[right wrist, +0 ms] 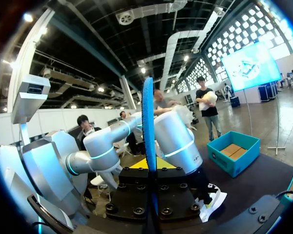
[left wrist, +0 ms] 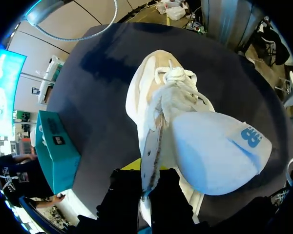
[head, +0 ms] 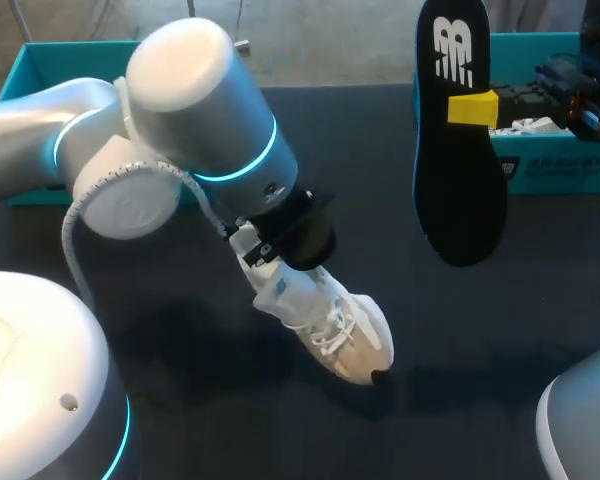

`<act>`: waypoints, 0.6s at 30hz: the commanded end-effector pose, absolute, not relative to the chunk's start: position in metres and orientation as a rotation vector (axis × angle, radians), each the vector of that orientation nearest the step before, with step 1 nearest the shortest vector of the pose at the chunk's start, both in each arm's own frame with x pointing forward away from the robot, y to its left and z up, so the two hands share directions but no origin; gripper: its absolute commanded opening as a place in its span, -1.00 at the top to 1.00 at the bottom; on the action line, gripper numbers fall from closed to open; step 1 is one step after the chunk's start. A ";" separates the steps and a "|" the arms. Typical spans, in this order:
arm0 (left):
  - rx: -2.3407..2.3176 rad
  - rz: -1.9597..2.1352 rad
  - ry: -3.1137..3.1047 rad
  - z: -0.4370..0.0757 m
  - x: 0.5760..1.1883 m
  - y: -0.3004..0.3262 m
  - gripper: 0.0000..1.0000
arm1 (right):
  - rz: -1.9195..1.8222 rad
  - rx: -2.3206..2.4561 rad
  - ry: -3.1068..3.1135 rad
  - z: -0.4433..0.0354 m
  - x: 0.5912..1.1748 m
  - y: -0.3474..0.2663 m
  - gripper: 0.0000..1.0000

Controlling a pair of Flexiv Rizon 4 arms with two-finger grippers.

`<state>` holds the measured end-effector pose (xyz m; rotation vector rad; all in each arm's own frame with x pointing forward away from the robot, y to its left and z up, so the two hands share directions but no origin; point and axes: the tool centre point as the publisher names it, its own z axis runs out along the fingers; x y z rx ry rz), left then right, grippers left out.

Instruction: Take the shoe out of the shoebox, open the shoe tongue, remove and reinsert the insole, then place the shoe into the shoebox

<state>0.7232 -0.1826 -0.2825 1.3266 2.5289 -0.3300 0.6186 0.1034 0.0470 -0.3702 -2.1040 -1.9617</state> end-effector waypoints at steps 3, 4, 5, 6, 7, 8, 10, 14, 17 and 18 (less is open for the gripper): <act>1.558 -0.343 2.323 -0.277 0.718 -0.175 1.00 | -1.957 -0.370 -2.105 0.047 0.621 0.106 1.00; 1.610 -0.340 2.281 -0.277 0.717 -0.174 1.00 | -1.957 -0.370 -2.105 0.047 0.621 0.106 1.00; 1.692 -0.361 2.244 -0.277 0.716 -0.174 1.00 | -1.957 -0.370 -2.105 0.047 0.621 0.106 1.00; 1.709 -0.346 2.225 -0.276 0.715 -0.173 1.00 | -1.957 -0.370 -2.105 0.047 0.621 0.106 1.00; 1.771 -0.344 2.184 -0.276 0.712 -0.173 1.00 | -1.957 -0.370 -2.105 0.047 0.621 0.106 1.00; 1.827 -0.354 2.145 -0.275 0.709 -0.173 1.00 | -1.957 -0.370 -2.105 0.047 0.621 0.106 1.00; 1.909 -0.333 2.073 -0.276 0.702 -0.172 1.00 | -1.957 -0.370 -2.105 0.047 0.621 0.106 1.00; 2.000 -0.309 2.006 -0.282 0.691 -0.172 1.00 | -1.957 -0.370 -2.105 0.047 0.621 0.106 1.00; 2.021 -0.294 2.007 -0.290 0.688 -0.176 1.00 | -1.957 -0.370 -2.105 0.047 0.621 0.106 1.00; 2.025 -0.292 2.011 -0.292 0.687 -0.177 1.00 | -1.957 -0.370 -2.105 0.047 0.621 0.106 1.00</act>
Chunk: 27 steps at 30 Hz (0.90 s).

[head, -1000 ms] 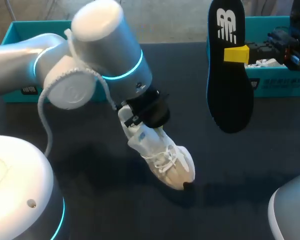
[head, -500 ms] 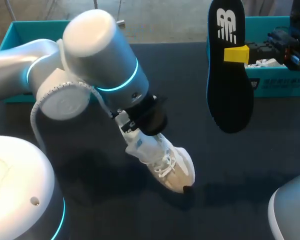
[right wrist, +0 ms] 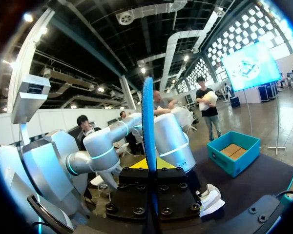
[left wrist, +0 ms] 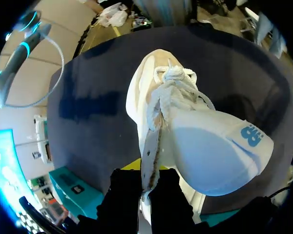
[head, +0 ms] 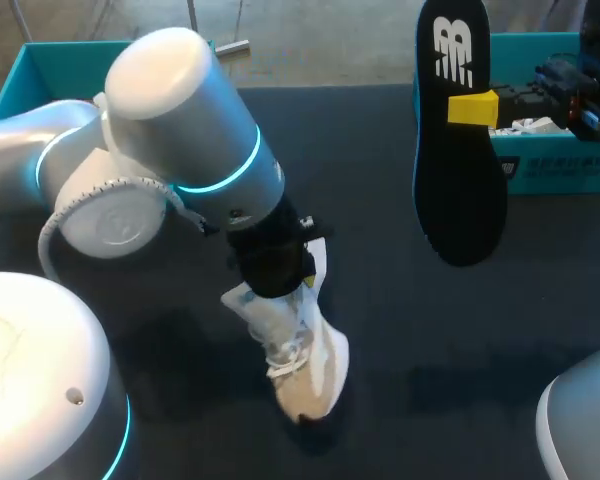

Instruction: Take the shoe out of the shoebox, open the shoe tongue, remove and reinsert the insole, then place the shoe into the shoebox

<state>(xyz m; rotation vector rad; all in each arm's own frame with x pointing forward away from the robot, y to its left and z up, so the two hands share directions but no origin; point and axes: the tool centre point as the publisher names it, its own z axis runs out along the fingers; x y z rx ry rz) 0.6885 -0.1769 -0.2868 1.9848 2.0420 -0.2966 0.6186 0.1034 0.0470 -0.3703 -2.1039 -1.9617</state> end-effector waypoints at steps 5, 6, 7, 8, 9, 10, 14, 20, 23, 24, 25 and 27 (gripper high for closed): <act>2.025 -0.255 2.056 -0.298 0.684 -0.182 1.00 | -1.957 -0.370 -2.105 0.047 0.621 0.106 1.00; 2.024 -0.254 2.057 -0.299 0.683 -0.183 1.00 | -1.957 -0.370 -2.105 0.047 0.621 0.106 1.00; 2.018 -0.271 2.067 -0.299 0.682 -0.184 1.00 | -1.957 -0.370 -2.105 0.047 0.621 0.106 1.00; 2.012 -0.291 2.080 -0.300 0.680 -0.185 1.00 | -1.957 -0.370 -2.105 0.047 0.621 0.106 1.00; 2.011 -0.294 2.082 -0.301 0.677 -0.187 1.00 | -1.957 -0.370 -2.105 0.047 0.621 0.106 1.00; 2.011 -0.314 2.088 -0.303 0.675 -0.189 1.00 | -1.957 -0.370 -2.105 0.047 0.621 0.106 1.00; 2.016 -0.351 2.105 -0.308 0.669 -0.195 1.00 | -1.957 -0.370 -2.105 0.047 0.621 0.106 1.00; 2.049 -0.347 2.119 -0.319 0.667 -0.198 1.00 | -1.957 -0.370 -2.105 0.047 0.621 0.106 1.00; 2.055 -0.342 2.130 -0.322 0.669 -0.197 1.00 | -1.957 -0.370 -2.105 0.047 0.621 0.106 1.00; 2.055 -0.341 2.132 -0.322 0.670 -0.196 1.00 | -1.957 -0.370 -2.105 0.047 0.621 0.106 1.00; 2.057 -0.347 2.141 -0.323 0.671 -0.196 1.00 | -1.957 -0.370 -2.105 0.047 0.621 0.106 1.00; 2.064 -0.342 2.144 -0.326 0.671 -0.197 1.00 | -1.957 -0.370 -2.105 0.047 0.621 0.106 1.00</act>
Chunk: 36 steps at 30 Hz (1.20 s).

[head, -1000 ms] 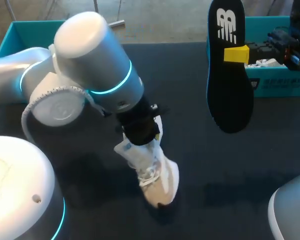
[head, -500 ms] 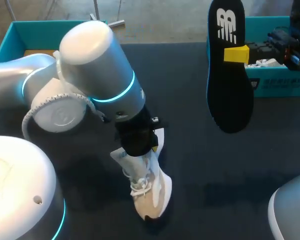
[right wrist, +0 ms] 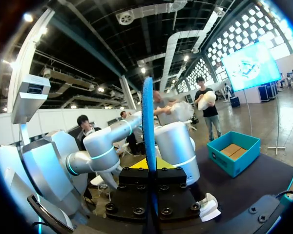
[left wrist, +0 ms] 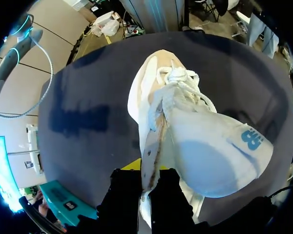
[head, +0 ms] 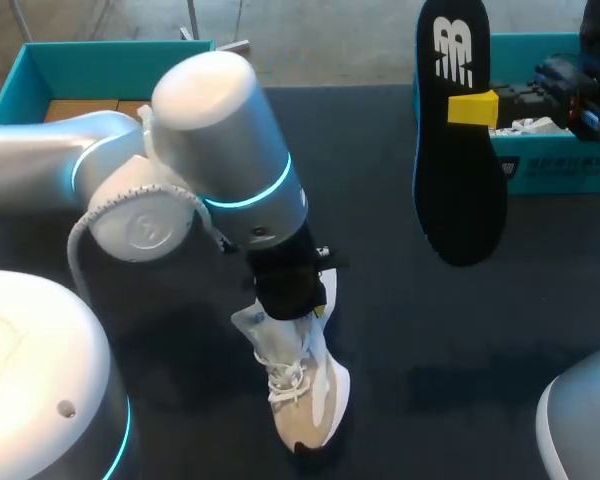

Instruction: Take the shoe out of the shoebox, open the shoe tongue, remove and reinsert the insole, then place the shoe into the shoebox

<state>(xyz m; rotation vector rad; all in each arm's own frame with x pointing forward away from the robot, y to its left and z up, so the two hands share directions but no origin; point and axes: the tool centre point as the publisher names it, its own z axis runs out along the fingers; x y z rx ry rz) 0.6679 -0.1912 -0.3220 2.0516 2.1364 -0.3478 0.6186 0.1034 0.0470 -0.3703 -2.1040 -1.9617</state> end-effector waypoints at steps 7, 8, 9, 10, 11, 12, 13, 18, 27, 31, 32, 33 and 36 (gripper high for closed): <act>2.092 -0.349 2.163 -0.341 0.674 -0.202 1.00 | -1.957 -0.370 -2.105 0.047 0.621 0.106 1.00; 2.094 -0.350 2.162 -0.343 0.674 -0.203 1.00 | -1.957 -0.370 -2.105 0.047 0.621 0.106 1.00; 2.096 -0.350 2.161 -0.344 0.674 -0.203 1.00 | -1.957 -0.370 -2.105 0.047 0.621 0.106 1.00; 2.103 -0.357 2.159 -0.345 0.675 -0.205 1.00 | -1.957 -0.370 -2.105 0.047 0.621 0.106 1.00; 2.104 -0.358 2.158 -0.347 0.676 -0.205 1.00 | -1.957 -0.370 -2.105 0.047 0.621 0.106 1.00; 2.107 -0.356 2.157 -0.349 0.677 -0.207 1.00 | -1.957 -0.370 -2.105 0.047 0.621 0.106 1.00; 2.113 -0.357 2.158 -0.350 0.677 -0.208 1.00 | -1.957 -0.370 -2.105 0.047 0.621 0.106 1.00; 2.108 -0.351 2.177 -0.359 0.681 -0.214 1.00 | -1.957 -0.370 -2.105 0.047 0.621 0.106 1.00; 2.090 -0.376 2.149 -0.366 0.683 -0.224 0.59 | -1.957 -0.370 -2.105 0.047 0.621 0.106 1.00; 2.083 -0.381 2.128 -0.364 0.683 -0.229 0.36 | -1.957 -0.370 -2.105 0.047 0.621 0.106 1.00; 2.077 -0.391 2.118 -0.362 0.683 -0.229 0.29 | -1.957 -0.370 -2.105 0.047 0.621 0.106 1.00; 2.067 -0.394 2.110 -0.360 0.683 -0.229 0.17 | -1.957 -0.370 -2.105 0.047 0.621 0.106 1.00; 2.040 -0.410 2.096 -0.351 0.685 -0.228 -0.51 | -1.957 -0.370 -2.105 0.047 0.621 0.106 1.00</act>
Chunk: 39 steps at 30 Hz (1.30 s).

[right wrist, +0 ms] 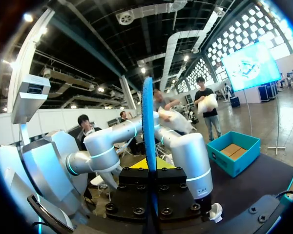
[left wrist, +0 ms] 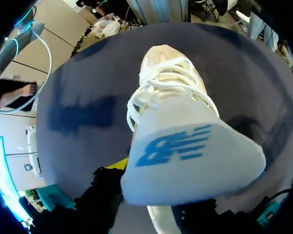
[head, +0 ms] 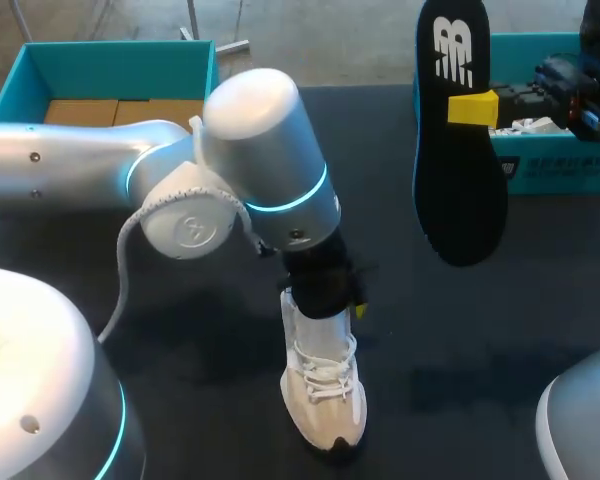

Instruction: Take the shoe out of the shoebox, open the shoe tongue, remove and reinsert the insole, then place the shoe into the shoebox

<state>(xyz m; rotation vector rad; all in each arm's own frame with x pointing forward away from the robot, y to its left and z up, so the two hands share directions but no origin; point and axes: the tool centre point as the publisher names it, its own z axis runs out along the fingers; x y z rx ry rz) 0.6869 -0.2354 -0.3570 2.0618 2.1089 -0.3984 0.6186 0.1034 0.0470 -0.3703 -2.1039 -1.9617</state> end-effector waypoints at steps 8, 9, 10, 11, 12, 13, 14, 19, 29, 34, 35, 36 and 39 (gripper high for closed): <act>1.865 -0.498 2.027 -0.303 0.698 -0.220 -1.00 | -1.957 -0.370 -2.105 0.047 0.621 0.106 1.00; 1.839 -0.521 2.012 -0.296 0.700 -0.218 -1.00 | -1.957 -0.370 -2.105 0.047 0.621 0.106 1.00; 1.812 -0.535 1.996 -0.289 0.702 -0.216 -1.00 | -1.957 -0.370 -2.105 0.047 0.621 0.106 1.00; 1.780 -0.553 1.983 -0.283 0.704 -0.215 -1.00 | -1.957 -0.370 -2.105 0.047 0.621 0.106 1.00; 1.753 -0.577 1.967 -0.278 0.706 -0.213 -1.00 | -1.957 -0.370 -2.105 0.047 0.621 0.106 1.00; 1.718 -0.596 1.953 -0.273 0.708 -0.211 -1.00 | -1.957 -0.370 -2.105 0.047 0.621 0.106 1.00; 1.693 -0.627 1.930 -0.268 0.710 -0.209 -1.00 | -1.957 -0.370 -2.105 0.047 0.621 0.106 1.00; 1.566 -0.759 1.813 -0.248 0.720 -0.200 -1.00 | -1.957 -0.370 -2.105 0.047 0.621 0.106 1.00; 1.449 -0.919 1.622 -0.212 0.742 -0.196 -1.00 | -1.957 -0.370 -2.105 0.047 0.621 0.106 1.00; 1.429 -0.990 1.546 -0.197 0.748 -0.193 -1.00 | -1.957 -0.370 -2.105 0.047 0.621 0.106 1.00; 1.429 -1.001 1.533 -0.196 0.749 -0.193 -1.00 | -1.957 -0.370 -2.105 0.047 0.621 0.106 1.00; 1.423 -1.019 1.516 -0.193 0.750 -0.192 -1.00 | -1.957 -0.370 -2.105 0.047 0.621 0.106 1.00; 1.417 -1.064 1.472 -0.188 0.752 -0.190 -1.00 | -1.957 -0.370 -2.105 0.047 0.621 0.106 1.00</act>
